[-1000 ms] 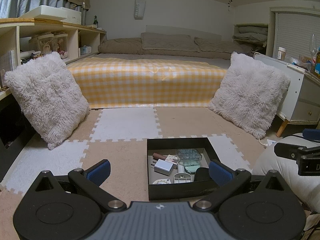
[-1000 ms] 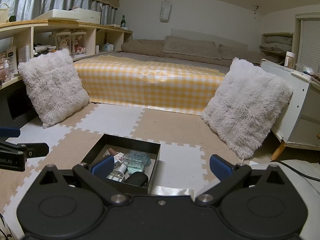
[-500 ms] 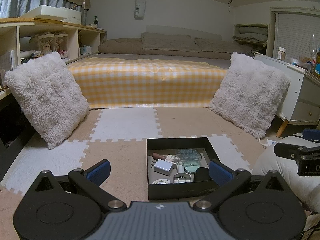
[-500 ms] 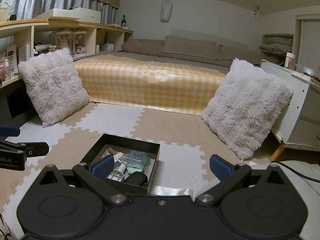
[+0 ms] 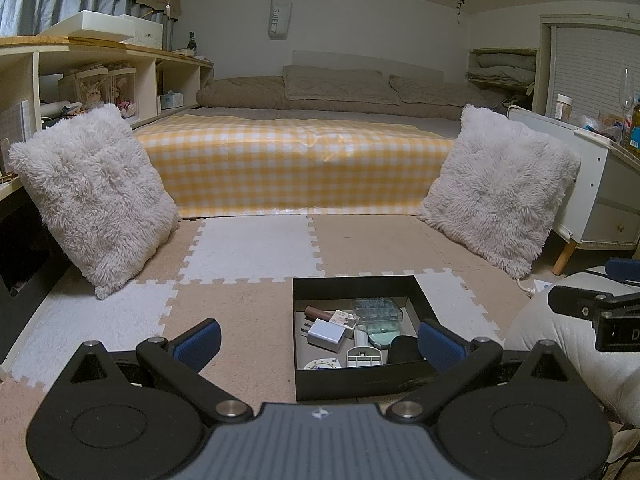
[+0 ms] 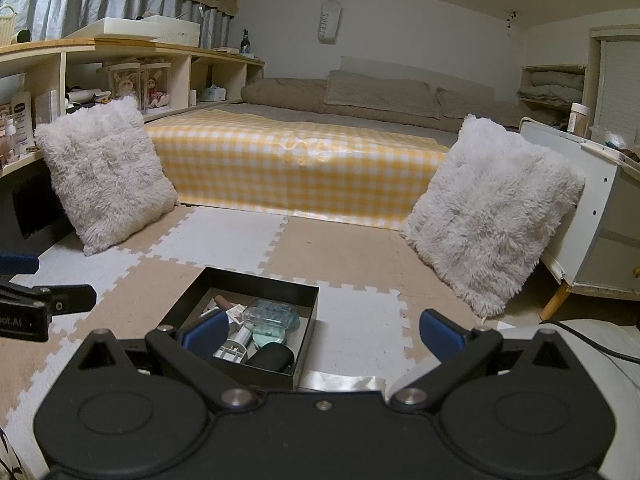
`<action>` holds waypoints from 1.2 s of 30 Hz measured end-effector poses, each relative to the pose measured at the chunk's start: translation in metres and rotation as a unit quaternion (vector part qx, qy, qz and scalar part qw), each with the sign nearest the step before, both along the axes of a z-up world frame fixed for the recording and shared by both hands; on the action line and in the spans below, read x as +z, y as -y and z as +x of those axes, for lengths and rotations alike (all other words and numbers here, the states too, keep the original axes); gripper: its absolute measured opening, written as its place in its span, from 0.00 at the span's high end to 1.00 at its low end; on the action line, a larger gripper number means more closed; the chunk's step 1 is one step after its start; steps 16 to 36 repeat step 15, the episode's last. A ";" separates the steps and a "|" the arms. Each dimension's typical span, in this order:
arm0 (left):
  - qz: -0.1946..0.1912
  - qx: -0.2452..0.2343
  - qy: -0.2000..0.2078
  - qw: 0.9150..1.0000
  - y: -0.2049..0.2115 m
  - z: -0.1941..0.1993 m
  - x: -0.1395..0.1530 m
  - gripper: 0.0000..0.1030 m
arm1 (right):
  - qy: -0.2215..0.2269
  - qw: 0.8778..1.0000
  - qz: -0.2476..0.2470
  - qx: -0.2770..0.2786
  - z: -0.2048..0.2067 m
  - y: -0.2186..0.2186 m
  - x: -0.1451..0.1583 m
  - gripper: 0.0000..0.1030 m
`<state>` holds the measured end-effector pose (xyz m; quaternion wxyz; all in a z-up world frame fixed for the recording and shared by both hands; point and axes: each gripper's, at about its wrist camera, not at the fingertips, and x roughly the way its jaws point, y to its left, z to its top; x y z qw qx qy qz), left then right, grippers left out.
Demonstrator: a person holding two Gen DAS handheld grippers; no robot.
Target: Organize rigid objects
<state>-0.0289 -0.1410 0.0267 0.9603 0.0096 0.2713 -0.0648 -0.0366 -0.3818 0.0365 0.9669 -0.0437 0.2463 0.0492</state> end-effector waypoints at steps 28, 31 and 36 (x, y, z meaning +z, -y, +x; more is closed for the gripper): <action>0.000 0.004 0.000 1.000 0.005 0.001 0.001 0.00 | -0.001 1.000 0.002 -0.002 0.001 0.000 0.001 0.00; 0.000 0.004 0.000 1.000 0.005 0.001 0.001 0.00 | -0.001 1.000 0.002 -0.002 0.001 0.000 0.001 0.00; 0.000 0.004 0.000 1.000 0.005 0.001 0.001 0.00 | -0.001 1.000 0.002 -0.002 0.001 0.000 0.001 0.00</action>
